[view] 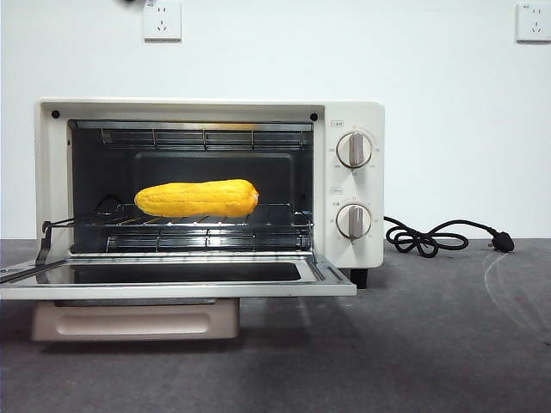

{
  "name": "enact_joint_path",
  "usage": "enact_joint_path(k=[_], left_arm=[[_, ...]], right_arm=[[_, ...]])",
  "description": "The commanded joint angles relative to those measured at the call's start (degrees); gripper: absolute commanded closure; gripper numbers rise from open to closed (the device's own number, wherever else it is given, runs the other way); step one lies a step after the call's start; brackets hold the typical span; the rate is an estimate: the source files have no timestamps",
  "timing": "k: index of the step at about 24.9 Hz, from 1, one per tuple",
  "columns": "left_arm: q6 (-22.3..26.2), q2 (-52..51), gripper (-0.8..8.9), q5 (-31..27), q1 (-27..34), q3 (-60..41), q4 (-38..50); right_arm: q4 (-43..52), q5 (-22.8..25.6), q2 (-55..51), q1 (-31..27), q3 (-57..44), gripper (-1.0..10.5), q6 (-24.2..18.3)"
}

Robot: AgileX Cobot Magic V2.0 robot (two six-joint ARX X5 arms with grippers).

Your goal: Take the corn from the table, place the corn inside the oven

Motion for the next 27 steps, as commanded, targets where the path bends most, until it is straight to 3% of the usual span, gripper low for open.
enact_joint_path(k=[1,5,12,16,22,27], left_arm=[[4.8,2.3,8.22,6.7,-0.2,-0.1,2.5],[9.8,7.7,8.22,21.6,0.9,-0.1,4.3],[10.8,15.7,8.22,32.7,11.1,-3.1,6.0],[10.8,17.4,8.22,42.9,22.6,-8.6,8.0],[10.4,17.4,8.22,57.1,42.9,-16.3,8.5],[4.8,17.6,8.22,63.7,56.9,-21.9,14.7]], right_arm=[[-2.3,-3.8,-2.6,0.9,0.2,9.6,5.9],[-5.2,-10.2,-7.4,0.5,0.2,9.6,8.3],[-7.0,-10.3,-13.2,-2.6,0.2,9.6,10.2],[-7.3,-12.5,-15.7,-5.5,0.2,9.6,11.5],[-7.5,-21.6,-17.0,-11.9,0.2,9.6,12.2],[-8.2,-29.7,-17.0,-18.6,0.2,9.6,12.5]])
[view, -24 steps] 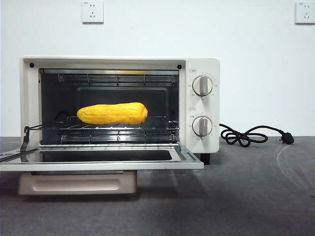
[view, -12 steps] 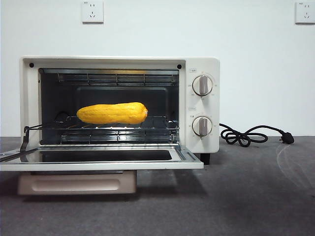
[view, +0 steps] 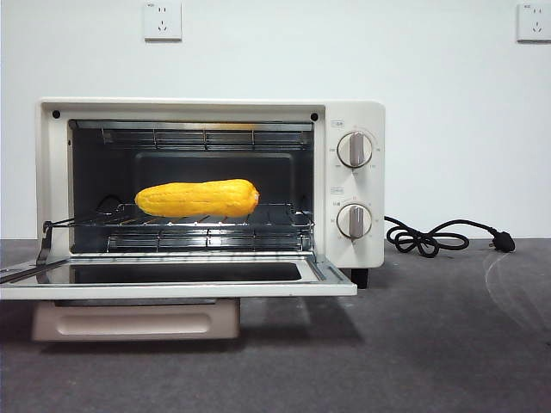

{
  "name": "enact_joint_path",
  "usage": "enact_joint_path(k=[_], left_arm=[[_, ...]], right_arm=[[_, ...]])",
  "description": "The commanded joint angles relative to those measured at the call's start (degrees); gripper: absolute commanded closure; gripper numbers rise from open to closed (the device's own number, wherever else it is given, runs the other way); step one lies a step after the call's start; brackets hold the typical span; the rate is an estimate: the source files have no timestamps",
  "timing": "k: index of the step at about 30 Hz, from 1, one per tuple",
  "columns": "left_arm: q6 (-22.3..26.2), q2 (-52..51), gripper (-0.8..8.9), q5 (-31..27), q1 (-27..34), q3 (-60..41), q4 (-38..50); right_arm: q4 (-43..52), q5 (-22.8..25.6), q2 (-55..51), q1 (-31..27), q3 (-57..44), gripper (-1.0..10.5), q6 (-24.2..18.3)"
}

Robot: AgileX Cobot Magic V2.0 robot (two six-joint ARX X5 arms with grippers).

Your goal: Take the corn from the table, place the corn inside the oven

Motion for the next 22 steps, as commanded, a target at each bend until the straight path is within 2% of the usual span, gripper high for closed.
enact_joint_path(k=[1,5,12,16,22], left_arm=[[-4.7,0.4,8.22,2.3,7.2,-3.4,4.8],[-5.6,4.1,8.22,2.4,10.3,-4.7,7.4],[-5.7,15.3,8.22,3.5,10.6,-4.6,11.6],[-7.4,21.9,8.22,3.6,11.9,-4.6,13.5],[-7.9,29.0,8.22,3.6,12.2,-4.6,14.5]], right_arm=[[0.3,-4.5,0.1,-3.6,0.1,9.6,0.9],[0.1,-9.4,0.1,-8.5,0.1,9.6,0.9],[-2.0,-18.4,0.1,-16.8,0.2,9.6,0.7],[-4.8,-23.2,0.1,-20.9,0.1,9.6,-0.8],[-7.0,-26.5,0.1,-24.6,0.1,9.6,-2.6]])
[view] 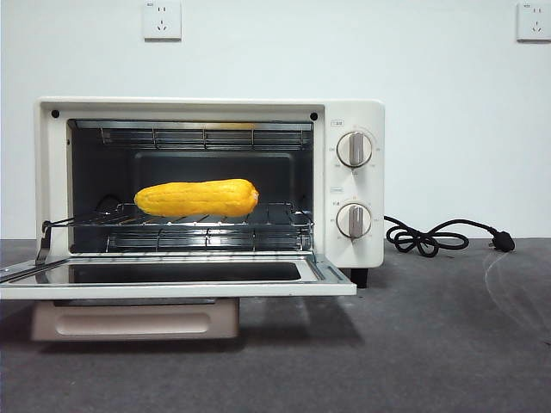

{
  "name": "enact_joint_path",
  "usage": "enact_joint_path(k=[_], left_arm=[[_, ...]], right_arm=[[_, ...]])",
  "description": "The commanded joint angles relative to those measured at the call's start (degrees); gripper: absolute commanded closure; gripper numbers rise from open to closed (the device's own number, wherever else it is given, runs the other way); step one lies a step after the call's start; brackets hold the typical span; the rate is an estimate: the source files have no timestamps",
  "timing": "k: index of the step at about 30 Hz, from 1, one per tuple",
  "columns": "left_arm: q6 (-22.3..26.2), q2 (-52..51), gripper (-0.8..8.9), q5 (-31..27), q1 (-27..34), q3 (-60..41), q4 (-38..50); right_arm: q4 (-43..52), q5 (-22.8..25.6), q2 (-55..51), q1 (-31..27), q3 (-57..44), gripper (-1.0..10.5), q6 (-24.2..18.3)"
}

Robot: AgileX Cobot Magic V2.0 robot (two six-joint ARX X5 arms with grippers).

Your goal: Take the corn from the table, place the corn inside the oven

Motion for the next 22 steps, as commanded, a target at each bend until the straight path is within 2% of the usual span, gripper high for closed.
enact_joint_path(k=[1,5,10,14,22], left_arm=[[-0.4,2.6,8.22,0.5,0.1,-0.5,0.1],[-0.3,5.6,8.22,-0.2,-0.5,-0.5,-0.1],[-0.1,8.2,8.22,-5.7,-2.3,-0.5,-0.8],[0.3,10.1,8.22,-7.4,-4.3,-0.5,-1.0],[2.7,12.5,8.22,-7.1,-8.2,-0.5,-2.2]], right_arm=[[0.0,-0.9,0.0,-0.7,0.1,9.6,-1.6],[0.2,-1.0,0.0,-1.1,0.1,9.6,-2.0],[0.4,-1.0,0.0,-1.1,0.1,9.6,-2.4],[0.9,-1.0,0.0,-1.1,0.1,9.6,-2.3],[1.0,-1.0,0.0,-1.1,0.1,9.6,-2.5]])
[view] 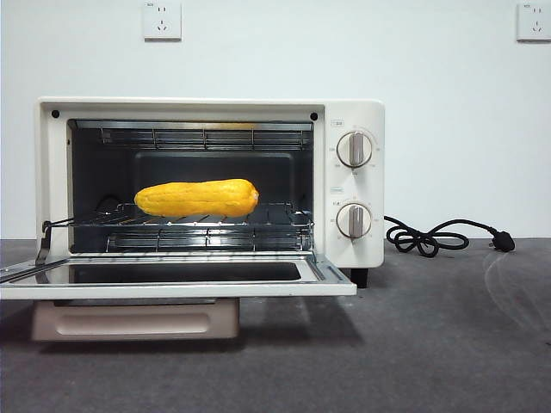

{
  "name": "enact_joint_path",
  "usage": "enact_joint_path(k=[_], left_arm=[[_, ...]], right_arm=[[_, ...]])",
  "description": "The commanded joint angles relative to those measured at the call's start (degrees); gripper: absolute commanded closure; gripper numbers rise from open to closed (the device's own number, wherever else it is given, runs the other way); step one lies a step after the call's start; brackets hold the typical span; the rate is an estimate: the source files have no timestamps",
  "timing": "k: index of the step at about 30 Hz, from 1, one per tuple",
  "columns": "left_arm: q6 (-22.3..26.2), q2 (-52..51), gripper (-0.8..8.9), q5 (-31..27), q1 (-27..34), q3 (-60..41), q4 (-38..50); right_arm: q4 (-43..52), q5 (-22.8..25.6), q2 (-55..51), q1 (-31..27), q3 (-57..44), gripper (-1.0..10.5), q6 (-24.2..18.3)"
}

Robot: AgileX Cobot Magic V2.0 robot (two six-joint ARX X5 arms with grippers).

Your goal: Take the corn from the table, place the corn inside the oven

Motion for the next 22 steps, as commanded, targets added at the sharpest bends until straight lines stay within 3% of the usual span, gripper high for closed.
enact_joint_path(k=[1,9,22], left_arm=[[2.0,1.2,8.22,-0.9,-0.9,-0.7,-1.7],[2.4,1.2,8.22,10.8,-0.3,-0.1,-2.3],[5.2,1.1,8.21,15.7,1.0,12.0,-13.1]], right_arm=[[0.4,-0.2,0.0,-0.1,0.2,9.6,-1.0],[0.4,-0.2,0.0,-0.1,0.1,9.6,-1.5],[0.5,-0.1,0.0,-0.1,0.1,9.6,-1.5]])
